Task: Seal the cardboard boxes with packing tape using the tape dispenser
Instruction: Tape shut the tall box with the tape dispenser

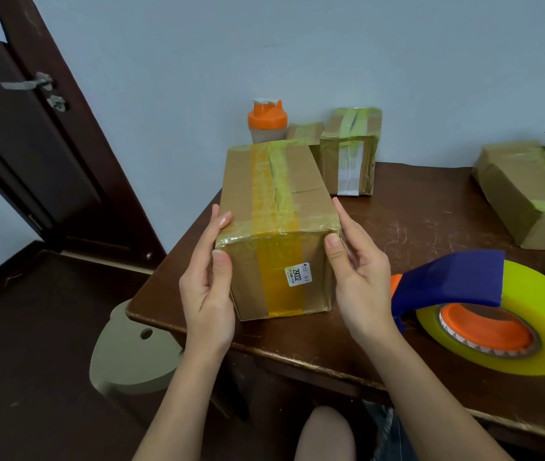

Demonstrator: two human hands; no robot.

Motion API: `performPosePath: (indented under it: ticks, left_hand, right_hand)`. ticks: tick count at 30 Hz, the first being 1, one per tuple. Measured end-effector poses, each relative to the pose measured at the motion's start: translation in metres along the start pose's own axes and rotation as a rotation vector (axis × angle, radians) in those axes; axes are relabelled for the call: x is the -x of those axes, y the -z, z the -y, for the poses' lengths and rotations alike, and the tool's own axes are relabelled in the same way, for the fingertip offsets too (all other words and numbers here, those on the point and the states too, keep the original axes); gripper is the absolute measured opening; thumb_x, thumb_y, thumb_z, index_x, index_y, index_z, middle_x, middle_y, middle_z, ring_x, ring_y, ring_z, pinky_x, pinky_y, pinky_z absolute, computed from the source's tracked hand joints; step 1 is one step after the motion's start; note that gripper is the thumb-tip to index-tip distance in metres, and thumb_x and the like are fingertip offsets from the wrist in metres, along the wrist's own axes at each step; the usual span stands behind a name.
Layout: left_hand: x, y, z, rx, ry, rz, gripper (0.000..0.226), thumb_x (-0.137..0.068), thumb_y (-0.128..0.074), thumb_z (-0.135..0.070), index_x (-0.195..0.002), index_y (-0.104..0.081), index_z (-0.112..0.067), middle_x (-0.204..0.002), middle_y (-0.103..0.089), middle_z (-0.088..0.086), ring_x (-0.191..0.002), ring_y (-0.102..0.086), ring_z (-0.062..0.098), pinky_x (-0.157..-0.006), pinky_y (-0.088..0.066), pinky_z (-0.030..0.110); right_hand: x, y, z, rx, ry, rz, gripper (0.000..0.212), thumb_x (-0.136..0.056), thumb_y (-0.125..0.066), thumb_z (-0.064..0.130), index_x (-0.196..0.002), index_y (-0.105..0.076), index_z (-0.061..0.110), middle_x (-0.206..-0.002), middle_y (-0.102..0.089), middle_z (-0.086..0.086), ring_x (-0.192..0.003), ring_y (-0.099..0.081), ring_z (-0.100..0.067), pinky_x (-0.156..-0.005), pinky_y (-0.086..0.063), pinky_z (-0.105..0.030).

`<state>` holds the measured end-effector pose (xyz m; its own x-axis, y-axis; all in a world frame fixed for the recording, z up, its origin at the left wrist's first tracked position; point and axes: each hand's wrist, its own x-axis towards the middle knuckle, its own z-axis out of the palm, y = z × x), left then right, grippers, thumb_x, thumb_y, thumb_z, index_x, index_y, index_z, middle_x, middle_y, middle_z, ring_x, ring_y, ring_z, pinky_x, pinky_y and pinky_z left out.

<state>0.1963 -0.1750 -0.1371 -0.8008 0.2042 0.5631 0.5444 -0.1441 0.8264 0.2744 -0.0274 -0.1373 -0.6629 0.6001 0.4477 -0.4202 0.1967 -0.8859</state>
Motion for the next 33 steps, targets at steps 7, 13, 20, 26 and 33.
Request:
performPosePath:
  ticks: [7, 13, 20, 26, 33]
  left_hand:
    - [0.0, -0.003, 0.0, 0.012, -0.039, -0.012, 0.035, -0.103, -0.035, -0.005, -0.127, -0.054, -0.022, -0.145, -0.048, 0.011, -0.133, -0.045, 0.002, -0.1, -0.04, 0.013]
    - [-0.004, -0.003, -0.002, 0.116, -0.002, 0.011, 0.036, -0.102, -0.035, -0.001, -0.129, -0.053, -0.017, -0.147, -0.045, 0.012, -0.135, -0.045, 0.006, -0.1, -0.041, 0.016]
    - [-0.004, 0.011, -0.007, 0.348, 0.205, 0.081, 0.039, -0.097, -0.04, -0.022, -0.134, -0.054, -0.018, -0.144, -0.053, 0.002, -0.135, -0.047, 0.016, -0.108, -0.042, 0.035]
    - [-0.008, 0.006, -0.012, 0.414, 0.383, 0.045, 0.058, -0.097, -0.029, -0.051, -0.142, -0.048, -0.019, -0.134, -0.062, -0.005, -0.126, -0.055, 0.011, -0.107, -0.042, 0.034]
    - [-0.002, -0.005, -0.016, 0.383, 0.325, 0.007, 0.047, -0.092, -0.038, -0.046, -0.137, -0.049, -0.037, -0.132, -0.062, -0.011, -0.121, -0.058, 0.005, -0.085, -0.053, 0.019]
  right_hand:
    - [0.004, -0.005, 0.0, -0.008, -0.013, -0.055, 0.04, -0.1, -0.045, 0.02, -0.139, -0.045, 0.027, -0.135, -0.055, 0.017, -0.128, -0.049, 0.0, -0.108, -0.044, -0.035]
    - [0.001, -0.006, 0.003, -0.137, -0.04, -0.071, 0.04, -0.099, -0.047, 0.007, -0.137, -0.045, 0.019, -0.125, -0.06, 0.017, -0.119, -0.055, 0.004, -0.092, -0.047, -0.015]
    - [0.003, 0.007, 0.013, -0.275, -0.164, 0.064, 0.052, -0.092, -0.044, -0.004, -0.135, -0.051, 0.024, -0.129, -0.063, 0.009, -0.12, -0.057, -0.004, -0.089, -0.052, -0.021]
    - [-0.004, 0.017, 0.017, -0.308, -0.252, 0.105, 0.036, -0.105, -0.035, 0.027, -0.138, -0.047, 0.033, -0.138, -0.056, 0.012, -0.127, -0.052, -0.004, -0.1, -0.043, -0.025]
    - [-0.002, 0.008, 0.013, -0.182, -0.169, 0.165, 0.035, -0.101, -0.039, 0.031, -0.129, -0.048, 0.05, -0.142, -0.049, 0.017, -0.123, -0.05, 0.006, -0.086, -0.048, -0.013]
